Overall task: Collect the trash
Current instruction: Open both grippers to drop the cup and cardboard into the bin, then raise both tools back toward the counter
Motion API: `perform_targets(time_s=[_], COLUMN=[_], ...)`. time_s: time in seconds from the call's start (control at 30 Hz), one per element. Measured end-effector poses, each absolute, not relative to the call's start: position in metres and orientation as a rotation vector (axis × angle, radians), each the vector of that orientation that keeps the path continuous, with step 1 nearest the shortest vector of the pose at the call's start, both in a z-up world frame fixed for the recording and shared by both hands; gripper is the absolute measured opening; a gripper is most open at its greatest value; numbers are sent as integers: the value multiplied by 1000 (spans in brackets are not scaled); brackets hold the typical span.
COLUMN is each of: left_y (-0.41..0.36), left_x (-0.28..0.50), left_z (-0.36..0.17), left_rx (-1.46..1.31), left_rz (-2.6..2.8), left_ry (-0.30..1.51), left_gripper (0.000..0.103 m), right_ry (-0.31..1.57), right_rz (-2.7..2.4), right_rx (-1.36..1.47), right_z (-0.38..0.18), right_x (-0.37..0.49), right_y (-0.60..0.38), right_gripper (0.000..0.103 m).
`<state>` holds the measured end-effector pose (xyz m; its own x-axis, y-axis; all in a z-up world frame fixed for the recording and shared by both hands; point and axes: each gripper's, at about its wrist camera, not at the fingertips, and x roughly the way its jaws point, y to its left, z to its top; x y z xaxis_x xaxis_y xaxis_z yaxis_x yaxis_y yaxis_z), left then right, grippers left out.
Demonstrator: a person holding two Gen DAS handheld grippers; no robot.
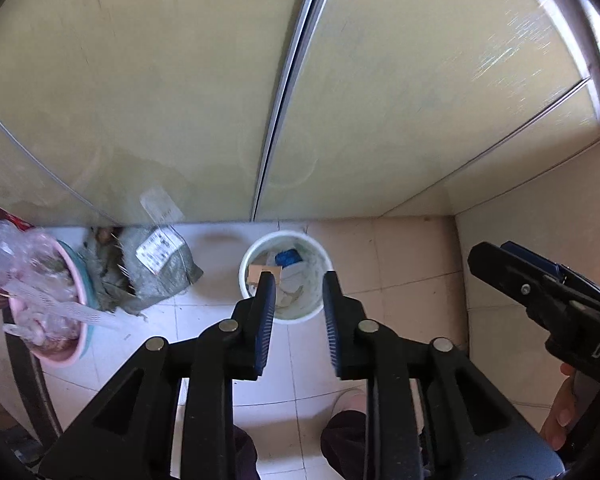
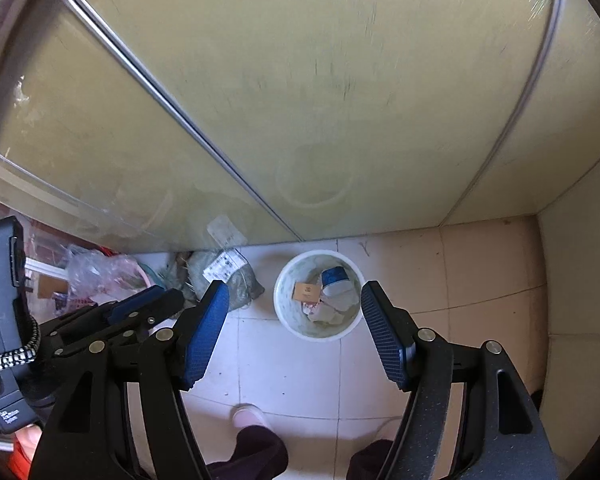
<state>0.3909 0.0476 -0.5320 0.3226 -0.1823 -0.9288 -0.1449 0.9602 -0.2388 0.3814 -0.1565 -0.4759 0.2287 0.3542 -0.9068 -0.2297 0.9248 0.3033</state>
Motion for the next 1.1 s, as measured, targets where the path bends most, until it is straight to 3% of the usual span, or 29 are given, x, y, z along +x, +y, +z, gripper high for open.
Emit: perform_targets(time_s=[0.23, 0.4, 0.53, 0.8, 1.1], left_y=[34, 14, -8, -43, -62], left_x=[383, 370, 354, 320, 308], left_z=[-405, -304, -231, -139, -73], left_rx=[-265, -224, -188, -169, -148], left_rz=[-6, 10, 35, 101, 140], left_ry=[1143, 1028, 936, 796, 663], left_gripper=[28, 43, 48, 61, 72], right_ry=[1185, 1082, 978, 800, 645], right_rz=[391, 406, 429, 488, 522], right_rx=[119, 126, 123, 100, 86], right_z=[-365, -279, -217, -126, -73], right_x=[372, 361, 347, 328, 325], right_y=[-173, -195, -212, -250, -262], right_gripper=[65, 65, 65, 65, 65])
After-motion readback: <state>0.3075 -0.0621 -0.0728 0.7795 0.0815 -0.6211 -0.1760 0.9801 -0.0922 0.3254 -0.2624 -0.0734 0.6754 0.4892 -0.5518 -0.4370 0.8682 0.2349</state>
